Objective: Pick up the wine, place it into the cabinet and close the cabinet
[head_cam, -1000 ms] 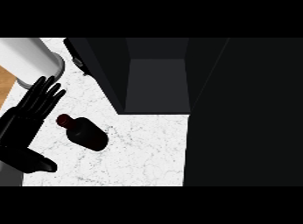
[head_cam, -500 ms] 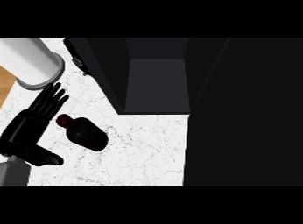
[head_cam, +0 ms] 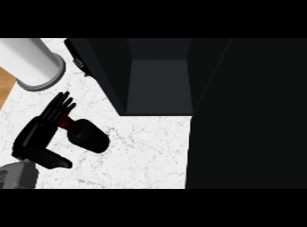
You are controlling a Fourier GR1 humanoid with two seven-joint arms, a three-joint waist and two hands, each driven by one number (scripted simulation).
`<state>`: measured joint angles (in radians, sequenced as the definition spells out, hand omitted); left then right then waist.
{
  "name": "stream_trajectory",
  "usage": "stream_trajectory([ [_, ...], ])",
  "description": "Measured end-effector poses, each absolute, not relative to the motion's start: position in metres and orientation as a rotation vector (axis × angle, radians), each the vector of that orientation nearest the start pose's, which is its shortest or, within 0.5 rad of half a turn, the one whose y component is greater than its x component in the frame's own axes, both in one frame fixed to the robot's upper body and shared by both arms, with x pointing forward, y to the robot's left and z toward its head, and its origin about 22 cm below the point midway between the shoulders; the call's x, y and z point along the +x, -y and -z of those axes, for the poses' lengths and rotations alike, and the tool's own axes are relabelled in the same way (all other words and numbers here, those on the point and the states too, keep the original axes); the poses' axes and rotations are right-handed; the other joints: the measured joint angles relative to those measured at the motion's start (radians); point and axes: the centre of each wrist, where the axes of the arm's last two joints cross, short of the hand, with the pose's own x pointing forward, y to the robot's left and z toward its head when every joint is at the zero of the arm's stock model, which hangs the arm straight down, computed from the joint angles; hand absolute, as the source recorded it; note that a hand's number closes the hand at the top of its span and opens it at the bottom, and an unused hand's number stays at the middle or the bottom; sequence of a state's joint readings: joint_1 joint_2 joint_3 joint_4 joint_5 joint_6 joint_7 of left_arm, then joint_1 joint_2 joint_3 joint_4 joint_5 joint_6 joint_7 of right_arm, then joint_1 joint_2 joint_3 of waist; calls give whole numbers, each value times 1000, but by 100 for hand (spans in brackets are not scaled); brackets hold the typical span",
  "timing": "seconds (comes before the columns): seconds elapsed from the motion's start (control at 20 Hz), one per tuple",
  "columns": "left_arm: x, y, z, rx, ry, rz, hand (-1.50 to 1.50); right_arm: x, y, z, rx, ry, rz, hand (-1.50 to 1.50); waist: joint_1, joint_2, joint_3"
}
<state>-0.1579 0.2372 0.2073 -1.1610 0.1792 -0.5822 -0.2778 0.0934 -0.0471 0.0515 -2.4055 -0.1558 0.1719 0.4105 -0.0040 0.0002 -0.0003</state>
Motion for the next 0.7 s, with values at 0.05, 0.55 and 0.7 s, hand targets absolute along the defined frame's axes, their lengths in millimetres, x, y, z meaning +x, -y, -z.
stream_trajectory([
  [0.05,271,-335,39,-362,1615,197,-150,154,228,-168,206,1904,-211,-150,-1,0,0],
  [0.55,281,-329,74,-388,1563,192,-150,153,221,-165,198,1906,-215,-150,-2,0,0],
  [0.7,282,-329,85,-382,1544,192,-150,155,226,-164,202,1909,-208,-150,-4,1,0],
])
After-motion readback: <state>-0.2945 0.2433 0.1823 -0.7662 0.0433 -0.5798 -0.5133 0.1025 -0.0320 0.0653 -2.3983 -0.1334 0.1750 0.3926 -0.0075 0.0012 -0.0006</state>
